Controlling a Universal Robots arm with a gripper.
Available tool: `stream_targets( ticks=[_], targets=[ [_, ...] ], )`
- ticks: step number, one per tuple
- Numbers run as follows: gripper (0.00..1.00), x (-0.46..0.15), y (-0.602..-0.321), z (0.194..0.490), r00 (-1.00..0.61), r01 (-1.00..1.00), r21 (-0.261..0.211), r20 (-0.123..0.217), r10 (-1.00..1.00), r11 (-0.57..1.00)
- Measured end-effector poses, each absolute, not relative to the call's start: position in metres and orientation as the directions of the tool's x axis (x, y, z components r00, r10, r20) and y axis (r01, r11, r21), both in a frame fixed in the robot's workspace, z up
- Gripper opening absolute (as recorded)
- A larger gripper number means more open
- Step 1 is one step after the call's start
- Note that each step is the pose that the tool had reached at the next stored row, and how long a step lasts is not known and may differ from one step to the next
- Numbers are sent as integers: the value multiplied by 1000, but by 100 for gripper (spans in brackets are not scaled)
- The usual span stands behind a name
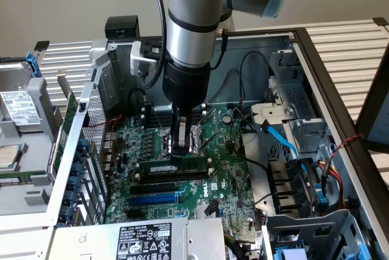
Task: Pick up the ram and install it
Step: 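Insert the ram into the slot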
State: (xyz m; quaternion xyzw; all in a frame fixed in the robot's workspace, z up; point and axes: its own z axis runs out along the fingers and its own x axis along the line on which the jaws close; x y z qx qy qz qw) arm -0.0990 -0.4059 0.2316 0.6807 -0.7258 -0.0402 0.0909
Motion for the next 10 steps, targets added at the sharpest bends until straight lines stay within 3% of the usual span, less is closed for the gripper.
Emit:
stream_targets(
  ticks=[10],
  targets=[
    [12, -99, -405, 231, -57, -981, 183, 77, -995, 71]
  ],
)
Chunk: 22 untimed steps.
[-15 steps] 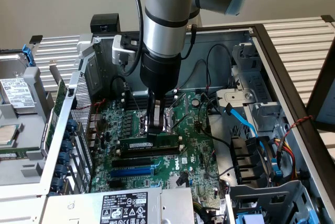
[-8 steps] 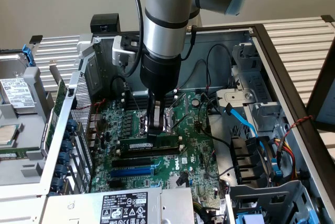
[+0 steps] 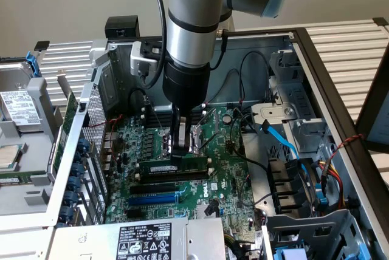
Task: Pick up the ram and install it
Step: 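Insert the ram into the slot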
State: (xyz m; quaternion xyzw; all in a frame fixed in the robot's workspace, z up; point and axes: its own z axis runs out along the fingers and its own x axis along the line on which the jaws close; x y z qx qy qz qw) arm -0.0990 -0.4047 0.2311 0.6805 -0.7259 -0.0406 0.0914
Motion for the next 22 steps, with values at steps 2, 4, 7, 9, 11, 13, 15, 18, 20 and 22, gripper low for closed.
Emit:
stream_targets(
  ticks=[2, 4, 7, 9, 11, 13, 15, 18, 20, 22],
  targets=[
    [12, -99, -405, 231, -57, -980, 183, 77, -995, 71],
    [12, -99, -405, 231, -57, -980, 184, 77, -995, 71],
    [12, -99, -405, 231, -57, -980, 185, 77, -995, 71],
    [12, -99, -405, 231, -57, -980, 185, 77, -995, 71],
    [12, -99, -405, 231, -57, -980, 185, 77, -995, 71],
    [12, -99, -405, 231, -57, -980, 185, 77, -995, 70],
    [12, -99, -405, 231, -57, -980, 185, 77, -995, 71],
    [12, -99, -405, 231, -57, -980, 185, 77, -995, 71],
    [12, -99, -405, 231, -57, -980, 185, 77, -995, 71],
    [12, -99, -406, 230, -57, -980, 185, 77, -995, 71]
  ],
)
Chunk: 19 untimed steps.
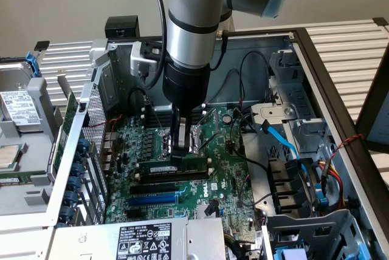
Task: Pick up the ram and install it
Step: 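Insert the ram into the slot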
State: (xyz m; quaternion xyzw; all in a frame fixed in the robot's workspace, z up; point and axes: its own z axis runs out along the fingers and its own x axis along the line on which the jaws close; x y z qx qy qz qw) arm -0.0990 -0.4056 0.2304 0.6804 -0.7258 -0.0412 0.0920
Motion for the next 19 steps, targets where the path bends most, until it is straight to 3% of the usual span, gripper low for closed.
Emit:
stream_targets(
  ticks=[19],
  targets=[
    [12, -98, -406, 230, -57, -980, 187, 77, -995, 70]
  ],
)
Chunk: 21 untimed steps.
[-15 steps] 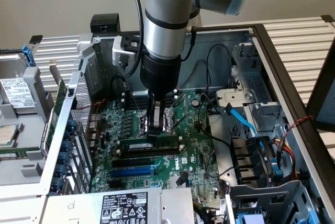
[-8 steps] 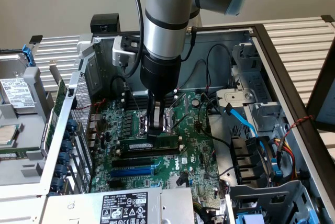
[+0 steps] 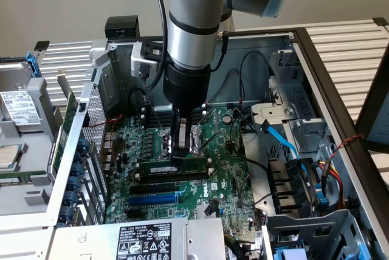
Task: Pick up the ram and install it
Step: 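Insert the ram into the slot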
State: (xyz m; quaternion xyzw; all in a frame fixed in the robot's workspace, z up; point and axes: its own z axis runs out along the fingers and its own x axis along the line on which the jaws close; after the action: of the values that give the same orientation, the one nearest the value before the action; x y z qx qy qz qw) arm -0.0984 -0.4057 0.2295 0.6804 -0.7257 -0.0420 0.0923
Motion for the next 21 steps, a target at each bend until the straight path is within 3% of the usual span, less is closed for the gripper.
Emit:
stream_targets(
  ticks=[21],
  targets=[
    [12, -98, -406, 228, -57, -980, 187, 77, -995, 70]
  ],
)
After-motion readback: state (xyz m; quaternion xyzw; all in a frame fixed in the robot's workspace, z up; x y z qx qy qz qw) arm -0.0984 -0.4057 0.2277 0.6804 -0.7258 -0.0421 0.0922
